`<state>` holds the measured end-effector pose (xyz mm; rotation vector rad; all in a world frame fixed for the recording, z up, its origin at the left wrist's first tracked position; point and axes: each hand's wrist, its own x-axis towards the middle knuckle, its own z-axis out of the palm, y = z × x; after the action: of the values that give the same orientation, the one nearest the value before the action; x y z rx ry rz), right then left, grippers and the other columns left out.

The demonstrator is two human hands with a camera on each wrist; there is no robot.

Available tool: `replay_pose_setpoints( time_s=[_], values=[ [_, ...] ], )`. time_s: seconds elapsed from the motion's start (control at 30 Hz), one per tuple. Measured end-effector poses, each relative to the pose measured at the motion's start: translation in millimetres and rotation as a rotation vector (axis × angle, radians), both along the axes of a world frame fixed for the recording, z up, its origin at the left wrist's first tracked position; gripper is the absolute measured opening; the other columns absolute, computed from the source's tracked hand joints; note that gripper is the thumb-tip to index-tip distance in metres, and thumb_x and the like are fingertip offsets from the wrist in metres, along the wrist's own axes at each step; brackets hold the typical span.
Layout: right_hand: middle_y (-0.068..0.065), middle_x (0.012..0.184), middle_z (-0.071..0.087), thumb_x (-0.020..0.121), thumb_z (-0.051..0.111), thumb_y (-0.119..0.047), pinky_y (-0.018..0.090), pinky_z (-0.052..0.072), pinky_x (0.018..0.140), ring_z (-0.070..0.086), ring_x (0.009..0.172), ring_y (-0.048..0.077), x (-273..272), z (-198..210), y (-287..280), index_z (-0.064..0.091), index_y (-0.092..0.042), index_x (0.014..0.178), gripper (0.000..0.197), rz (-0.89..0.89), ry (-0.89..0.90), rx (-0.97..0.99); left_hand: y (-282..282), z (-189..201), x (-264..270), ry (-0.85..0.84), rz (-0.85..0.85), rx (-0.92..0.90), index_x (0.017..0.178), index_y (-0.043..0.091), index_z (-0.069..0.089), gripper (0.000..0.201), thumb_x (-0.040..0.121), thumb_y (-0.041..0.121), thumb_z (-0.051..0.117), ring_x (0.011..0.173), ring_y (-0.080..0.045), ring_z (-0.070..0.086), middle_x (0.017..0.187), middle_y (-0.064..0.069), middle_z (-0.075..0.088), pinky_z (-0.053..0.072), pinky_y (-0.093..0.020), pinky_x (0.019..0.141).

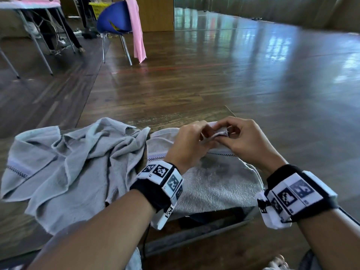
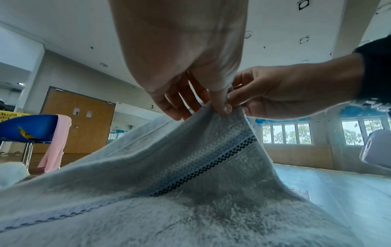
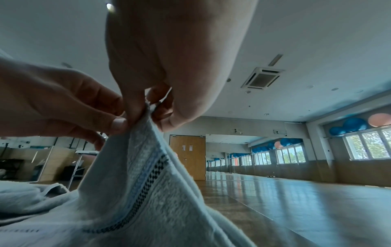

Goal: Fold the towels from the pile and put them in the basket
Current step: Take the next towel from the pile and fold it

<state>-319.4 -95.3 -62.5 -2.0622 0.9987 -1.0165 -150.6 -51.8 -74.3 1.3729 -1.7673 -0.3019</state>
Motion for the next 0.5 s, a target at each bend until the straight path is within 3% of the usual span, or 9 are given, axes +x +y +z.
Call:
replay_pose_setpoints(
  time_s=[0.1,0.2,0.3,0.37,0.43,0.5],
  values=[
    [0.0,0.09,0.078,0.084,0.076,-0.002,0.041,0.059,0.08,0.073,0.084,0.028,-2.3,1.3,-3.5,0.076,-0.025,0.1,0.028,0.084,-0.034,0.064,-3.3,-0.9,-3.0,0.019,-0.019,0.044,0.084,0.003,0.068,0.016,0.08,0.012,0.081,0.073,-0.02,0.063,0.08,-0.005,0.069,0.053,-0.037,0.071],
    [-0.006,0.096,0.077,0.09,0.068,-0.014,0.04,0.057,0.081,0.07,0.087,0.027,-3.6,2.8,-11.6,0.077,-0.026,0.104,0.021,0.081,-0.004,0.084,-6.1,0.6,-0.3,0.053,-0.023,0.063,0.083,0.003,0.062,0.012,0.087,0.01,0.071,0.064,-0.018,0.055,0.072,-0.005,0.063,0.047,-0.035,0.062],
    [-0.01,0.095,0.077,0.098,0.061,-0.014,0.037,0.055,0.084,0.069,0.091,0.011,-2.4,0.5,-21.6,0.078,-0.023,0.102,0.02,-0.007,-0.022,0.069,-8.9,5.2,6.0,0.097,-0.043,0.09,0.086,0.012,0.059,0.01,0.09,0.015,0.067,0.058,-0.008,0.049,0.067,0.005,0.058,0.04,-0.021,0.054],
    [-0.014,0.092,0.075,0.097,0.062,-0.008,0.035,0.056,0.085,0.069,0.091,0.009,-1.0,-3.3,-25.1,0.077,-0.026,0.102,0.024,-0.017,-0.015,0.038,-10.7,7.3,9.6,0.103,-0.044,0.093,0.089,0.016,0.061,0.008,0.091,0.018,0.069,0.058,-0.003,0.051,0.068,0.009,0.06,0.038,-0.013,0.056],
    [-0.021,0.082,0.071,0.093,0.066,-0.005,0.027,0.055,0.079,0.067,0.081,0.003,0.1,-7.7,-27.4,0.072,-0.032,0.106,0.031,-0.012,-0.016,0.023,-12.5,7.3,13.3,0.09,-0.023,0.076,0.091,0.019,0.065,0.006,0.091,0.021,0.07,0.06,0.0,0.053,0.068,0.013,0.061,0.038,-0.011,0.058],
    [-0.021,0.074,0.07,0.088,0.073,-0.006,0.024,0.055,0.078,0.067,0.074,0.0,1.4,-11.3,-31.4,0.069,-0.032,0.104,0.03,-0.064,-0.053,0.037,-14.1,5.9,17.4,0.092,0.008,0.064,0.089,0.018,0.069,0.007,0.09,0.025,0.071,0.054,0.003,0.051,0.058,0.019,0.057,0.034,-0.008,0.054]
  ],
)
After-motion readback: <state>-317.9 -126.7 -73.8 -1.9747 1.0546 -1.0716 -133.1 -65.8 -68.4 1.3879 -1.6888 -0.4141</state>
